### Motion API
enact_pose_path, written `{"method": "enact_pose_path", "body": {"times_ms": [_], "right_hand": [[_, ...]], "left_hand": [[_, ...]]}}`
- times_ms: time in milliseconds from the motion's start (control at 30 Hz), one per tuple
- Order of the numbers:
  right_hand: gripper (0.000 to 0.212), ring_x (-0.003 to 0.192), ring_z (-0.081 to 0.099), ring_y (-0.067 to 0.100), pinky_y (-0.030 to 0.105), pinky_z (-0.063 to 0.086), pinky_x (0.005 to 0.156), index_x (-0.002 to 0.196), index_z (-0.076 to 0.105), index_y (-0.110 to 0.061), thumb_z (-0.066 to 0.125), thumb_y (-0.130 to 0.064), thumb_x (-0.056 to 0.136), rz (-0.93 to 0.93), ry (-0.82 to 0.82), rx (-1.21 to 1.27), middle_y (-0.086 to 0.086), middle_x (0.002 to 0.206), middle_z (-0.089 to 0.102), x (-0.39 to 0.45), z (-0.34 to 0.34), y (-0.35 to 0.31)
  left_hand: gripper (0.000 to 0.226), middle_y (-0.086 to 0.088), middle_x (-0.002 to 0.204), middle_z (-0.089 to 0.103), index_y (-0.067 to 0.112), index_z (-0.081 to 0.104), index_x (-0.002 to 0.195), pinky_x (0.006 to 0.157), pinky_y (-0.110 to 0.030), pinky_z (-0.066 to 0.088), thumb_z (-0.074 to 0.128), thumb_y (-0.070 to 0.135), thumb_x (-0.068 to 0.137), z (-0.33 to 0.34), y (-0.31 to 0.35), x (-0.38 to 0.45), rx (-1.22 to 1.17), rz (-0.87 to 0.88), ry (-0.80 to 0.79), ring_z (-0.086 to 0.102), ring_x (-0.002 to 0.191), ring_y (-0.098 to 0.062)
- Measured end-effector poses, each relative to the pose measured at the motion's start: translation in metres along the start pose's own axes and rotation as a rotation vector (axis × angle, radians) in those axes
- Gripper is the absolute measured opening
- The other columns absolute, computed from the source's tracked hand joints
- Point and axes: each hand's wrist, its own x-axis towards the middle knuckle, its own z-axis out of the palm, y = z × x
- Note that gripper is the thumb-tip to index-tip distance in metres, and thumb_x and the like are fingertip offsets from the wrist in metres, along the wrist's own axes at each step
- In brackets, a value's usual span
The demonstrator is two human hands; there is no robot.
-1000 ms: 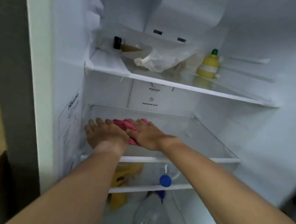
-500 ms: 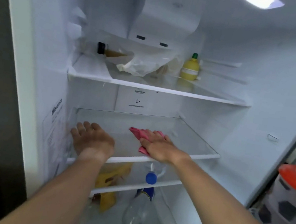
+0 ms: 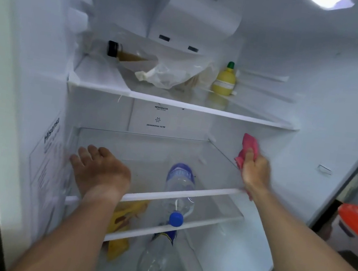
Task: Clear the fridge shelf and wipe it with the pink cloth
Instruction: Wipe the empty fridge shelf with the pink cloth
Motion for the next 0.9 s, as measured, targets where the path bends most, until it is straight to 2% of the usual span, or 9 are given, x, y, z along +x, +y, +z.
{"method": "enact_pose_path", "body": {"times_ms": [67,133,167,200,333,433,567,667,900], "right_hand": [[0.045,0.097,0.067,0.026,0.032,0.044,0.081,0.111,0.072,-0.022,0.037,-0.048,0.101,-0.131,-0.222,-0.237,-0.013,0.08,0.077,0.003,0.012,0.007],[0.046,0.12,0.057,0.028,0.039,0.042,0.101,0.141,0.05,-0.035,0.038,-0.052,0.1,-0.345,-0.592,-0.655,-0.013,0.127,0.068,0.005,0.027,0.012],[0.052,0.13,0.049,0.031,0.043,0.035,0.111,0.151,0.033,-0.037,0.038,-0.051,0.101,-0.415,-0.686,-0.798,-0.007,0.149,0.05,0.008,0.031,0.012],[0.058,0.135,0.043,0.032,0.045,0.028,0.116,0.156,0.021,-0.038,0.037,-0.051,0.102,-0.45,-0.735,-0.846,-0.003,0.158,0.037,0.008,0.032,0.01],[0.067,0.132,0.044,0.032,0.048,0.024,0.118,0.157,0.007,-0.043,0.042,-0.048,0.1,-0.518,-0.753,-0.809,0.0,0.156,0.038,-0.006,0.032,0.003],[0.067,0.143,0.033,0.033,0.049,0.017,0.121,0.157,0.005,-0.043,0.04,-0.047,0.101,-0.559,-0.809,-0.789,0.001,0.163,0.028,-0.031,0.04,-0.014],[0.056,0.143,0.03,0.035,0.049,0.013,0.122,0.157,0.018,-0.037,0.033,-0.043,0.103,-0.662,-0.825,-0.776,0.0,0.163,0.023,-0.067,0.059,-0.046],[0.056,0.145,0.026,0.031,0.049,0.01,0.122,0.154,0.022,-0.038,0.022,-0.049,0.099,-0.581,-0.864,-0.691,-0.005,0.162,0.025,-0.089,0.061,-0.064],[0.059,0.144,0.026,0.026,0.054,0.016,0.117,0.157,0.016,-0.037,0.02,-0.048,0.099,-0.595,-0.929,-0.625,-0.007,0.16,0.028,-0.121,0.069,-0.098]], "left_hand": [[0.057,-0.017,0.156,0.03,0.003,0.033,0.147,0.119,-0.051,0.016,0.029,0.025,0.095,0.001,0.0,0.0,0.007,-0.004,-0.004,0.022,0.145,-0.037],[0.057,-0.018,0.156,0.03,0.003,0.033,0.147,0.119,-0.051,0.015,0.029,0.025,0.095,0.001,0.0,0.001,0.011,-0.005,-0.004,0.022,0.146,-0.038],[0.057,-0.018,0.156,0.029,0.003,0.033,0.148,0.12,-0.051,0.015,0.028,0.025,0.095,0.0,0.001,0.001,0.012,-0.004,-0.003,0.021,0.146,-0.038],[0.057,-0.018,0.157,0.029,0.003,0.032,0.148,0.12,-0.051,0.014,0.028,0.025,0.095,-0.001,0.001,0.001,0.01,-0.005,-0.007,0.02,0.147,-0.038],[0.058,-0.018,0.159,0.024,0.002,0.03,0.149,0.121,-0.05,0.011,0.028,0.025,0.096,-0.002,0.0,-0.003,-0.006,0.0,-0.009,0.015,0.149,-0.038],[0.059,-0.018,0.161,0.022,0.002,0.027,0.151,0.122,-0.051,0.011,0.027,0.027,0.097,-0.004,0.0,-0.004,-0.003,0.0,-0.018,0.015,0.149,-0.038],[0.057,-0.017,0.162,0.019,0.003,0.026,0.152,0.122,-0.049,0.01,0.023,0.026,0.1,-0.008,-0.001,-0.006,-0.023,0.012,-0.03,0.013,0.15,-0.037],[0.056,-0.015,0.164,0.014,0.004,0.024,0.153,0.123,-0.048,0.007,0.02,0.028,0.103,-0.009,-0.001,-0.007,-0.043,0.029,-0.055,0.009,0.152,-0.036],[0.047,-0.017,0.15,0.039,0.004,0.044,0.14,0.119,-0.045,0.025,0.041,0.018,0.096,-0.018,-0.012,-0.02,-0.048,0.019,-0.027,0.031,0.142,-0.035]]}}
